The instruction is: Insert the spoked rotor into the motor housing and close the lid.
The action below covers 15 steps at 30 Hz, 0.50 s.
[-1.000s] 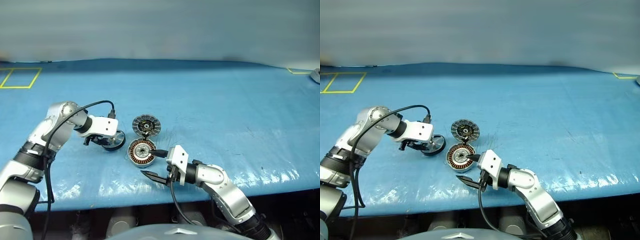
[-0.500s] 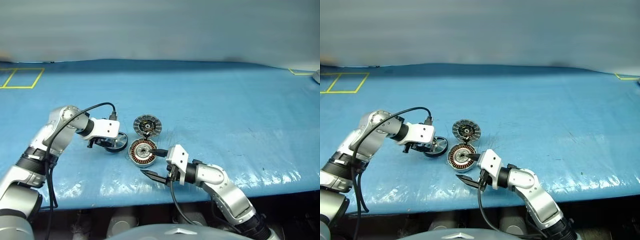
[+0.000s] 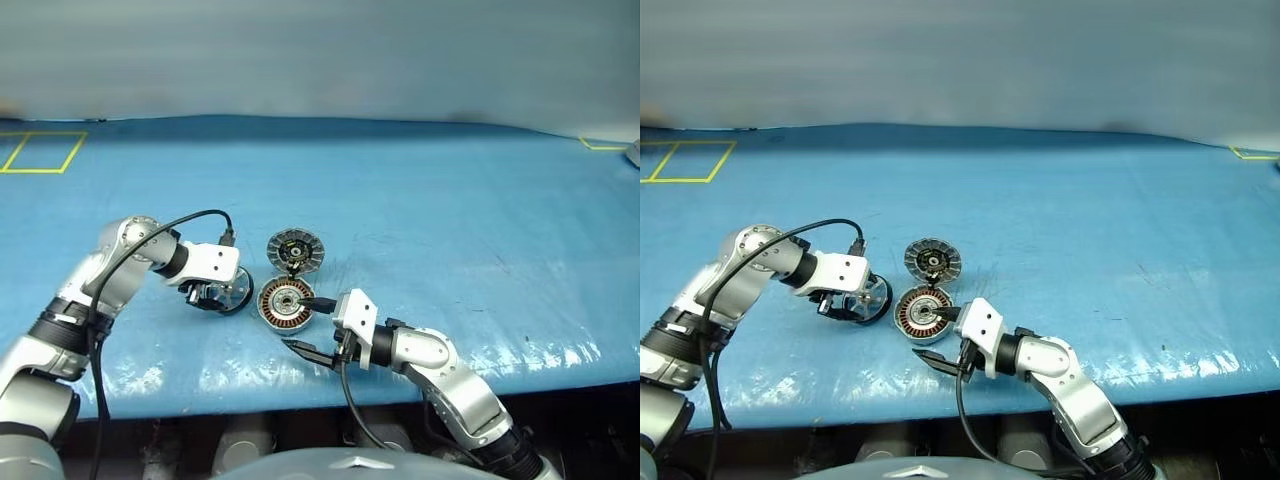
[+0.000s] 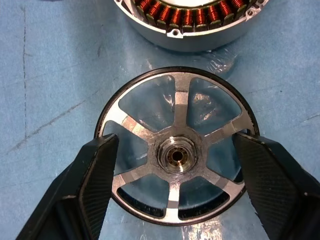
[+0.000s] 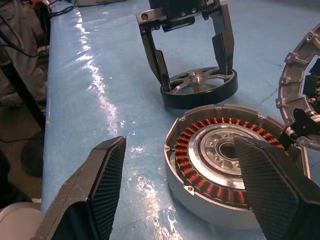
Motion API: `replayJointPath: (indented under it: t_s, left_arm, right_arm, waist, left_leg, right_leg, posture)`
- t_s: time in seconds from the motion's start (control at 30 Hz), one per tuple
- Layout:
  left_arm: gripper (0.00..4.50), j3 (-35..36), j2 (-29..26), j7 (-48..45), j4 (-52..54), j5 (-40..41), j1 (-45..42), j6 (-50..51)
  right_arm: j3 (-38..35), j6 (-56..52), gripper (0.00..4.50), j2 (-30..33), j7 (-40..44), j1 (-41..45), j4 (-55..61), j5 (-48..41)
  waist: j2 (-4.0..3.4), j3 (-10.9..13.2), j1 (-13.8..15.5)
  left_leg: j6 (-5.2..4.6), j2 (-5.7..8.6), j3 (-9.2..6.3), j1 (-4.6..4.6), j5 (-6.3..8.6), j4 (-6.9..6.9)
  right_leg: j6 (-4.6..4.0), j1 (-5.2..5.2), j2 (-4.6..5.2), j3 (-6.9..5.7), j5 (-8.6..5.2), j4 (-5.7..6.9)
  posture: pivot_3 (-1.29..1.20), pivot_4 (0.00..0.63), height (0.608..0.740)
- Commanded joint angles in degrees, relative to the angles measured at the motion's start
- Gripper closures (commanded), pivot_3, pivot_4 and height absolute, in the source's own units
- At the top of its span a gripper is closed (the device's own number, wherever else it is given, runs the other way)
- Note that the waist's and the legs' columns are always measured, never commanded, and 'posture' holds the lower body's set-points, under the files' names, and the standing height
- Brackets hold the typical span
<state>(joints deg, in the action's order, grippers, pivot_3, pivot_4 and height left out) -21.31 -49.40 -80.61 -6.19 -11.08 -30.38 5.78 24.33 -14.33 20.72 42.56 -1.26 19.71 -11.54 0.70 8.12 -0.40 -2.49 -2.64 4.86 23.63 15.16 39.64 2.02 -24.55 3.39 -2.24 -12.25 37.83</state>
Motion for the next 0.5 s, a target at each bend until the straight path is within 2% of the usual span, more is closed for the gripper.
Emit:
replayJointPath:
  t_s: [0.03,0.3,0.47,0.5]
  left_arm:
    - [0.64,-1.12,0.2,-0.42,-0.19,-0.84,-0.8,0.1]
    - [0.64,-2.41,1.16,-1.25,0.39,-0.9,0.07,1.64]
    - [1.78,-2.95,1.88,0.56,0.1,-2.46,0.85,1.94]
    - [1.78,-3.24,1.74,-0.1,0.37,-2.32,1.07,1.82]
  right_arm:
    - [-0.1,0.61,0.88,-0.12,-0.1,0.12,1.65,-0.13]
    - [-0.19,0.67,0.88,-0.13,-0.37,-0.25,1.61,-0.11]
    - [-0.13,0.91,0.88,-0.15,-0.32,-0.24,1.35,-0.11]
    - [-0.13,0.97,0.88,-0.14,-0.32,-0.25,1.31,-0.09]
  waist:
    - [0.0,0.0,-0.01]
    - [-0.01,0.0,0.06]
    - [-0.05,-0.01,0.1]
    - [-0.05,0.0,0.15]
  left_leg:
    - [0.0,0.0,0.01,-0.01,0.0,0.0]
    - [0.0,-0.01,0.0,-0.02,0.0,0.0]
    - [0.0,-0.01,-0.01,-0.03,0.0,0.0]
    - [0.0,-0.01,-0.01,-0.05,0.0,-0.01]
  right_leg:
    - [0.0,0.0,0.0,0.0,0.0,0.0]
    - [0.0,0.02,0.02,0.0,0.0,0.0]
    - [0.0,0.02,0.01,0.0,0.0,-0.01]
    - [0.0,0.03,0.02,0.0,0.0,0.0]
  posture:
    - [0.0,0.15,0.74]
    - [0.0,0.15,0.74]
    - [0.0,0.15,0.74]
    - [0.0,0.15,0.74]
